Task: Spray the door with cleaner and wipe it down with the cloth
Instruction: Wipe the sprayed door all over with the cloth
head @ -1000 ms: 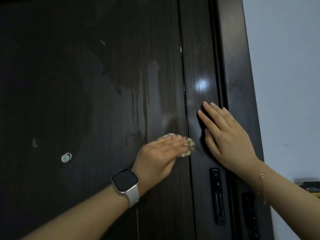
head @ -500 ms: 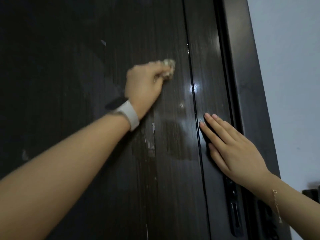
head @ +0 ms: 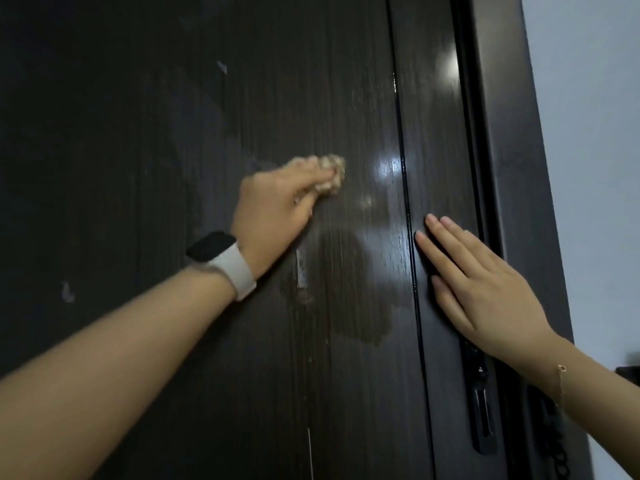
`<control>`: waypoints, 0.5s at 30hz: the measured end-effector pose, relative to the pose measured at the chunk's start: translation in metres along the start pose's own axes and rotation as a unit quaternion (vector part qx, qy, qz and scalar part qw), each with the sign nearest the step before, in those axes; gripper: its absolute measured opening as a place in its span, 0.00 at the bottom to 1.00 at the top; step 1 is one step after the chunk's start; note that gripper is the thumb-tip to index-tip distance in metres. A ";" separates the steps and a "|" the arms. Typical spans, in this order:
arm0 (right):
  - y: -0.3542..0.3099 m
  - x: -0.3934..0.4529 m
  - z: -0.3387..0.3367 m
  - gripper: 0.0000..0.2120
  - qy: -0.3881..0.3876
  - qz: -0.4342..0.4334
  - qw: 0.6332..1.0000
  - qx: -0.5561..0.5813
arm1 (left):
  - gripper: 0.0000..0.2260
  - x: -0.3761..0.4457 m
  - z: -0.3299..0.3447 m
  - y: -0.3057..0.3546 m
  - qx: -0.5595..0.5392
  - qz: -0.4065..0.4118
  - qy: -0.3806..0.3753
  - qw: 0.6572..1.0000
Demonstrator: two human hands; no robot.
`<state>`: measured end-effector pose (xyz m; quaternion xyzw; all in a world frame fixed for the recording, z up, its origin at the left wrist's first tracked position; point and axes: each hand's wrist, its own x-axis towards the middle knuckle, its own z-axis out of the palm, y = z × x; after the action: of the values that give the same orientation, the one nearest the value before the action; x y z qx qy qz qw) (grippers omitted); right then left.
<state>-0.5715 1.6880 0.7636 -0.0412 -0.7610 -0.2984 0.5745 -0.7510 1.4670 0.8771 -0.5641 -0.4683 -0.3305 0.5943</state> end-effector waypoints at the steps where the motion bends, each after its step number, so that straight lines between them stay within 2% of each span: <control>1: -0.001 0.000 0.000 0.25 0.004 0.001 1.000 -0.002 | 0.11 0.010 -0.001 -0.004 0.014 -0.017 0.015 1.000; 5: -0.025 -0.002 -0.001 0.25 0.026 0.070 0.995 0.063 | 0.12 -0.011 0.003 0.010 0.016 -0.027 0.006 0.999; 9: -0.057 -0.017 0.008 0.25 0.028 0.028 0.998 0.058 | 0.15 -0.091 0.004 0.037 -0.009 0.010 -0.051 0.999; 15: -0.058 -0.027 0.004 0.24 0.015 0.052 0.993 0.107 | 0.14 -0.195 -0.007 0.063 -0.041 0.080 -0.161 0.983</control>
<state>-0.5890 1.6498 0.7154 -0.0145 -0.7765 -0.1852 0.6021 -0.7586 1.4433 0.6733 -0.6699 -0.4973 -0.2056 0.5116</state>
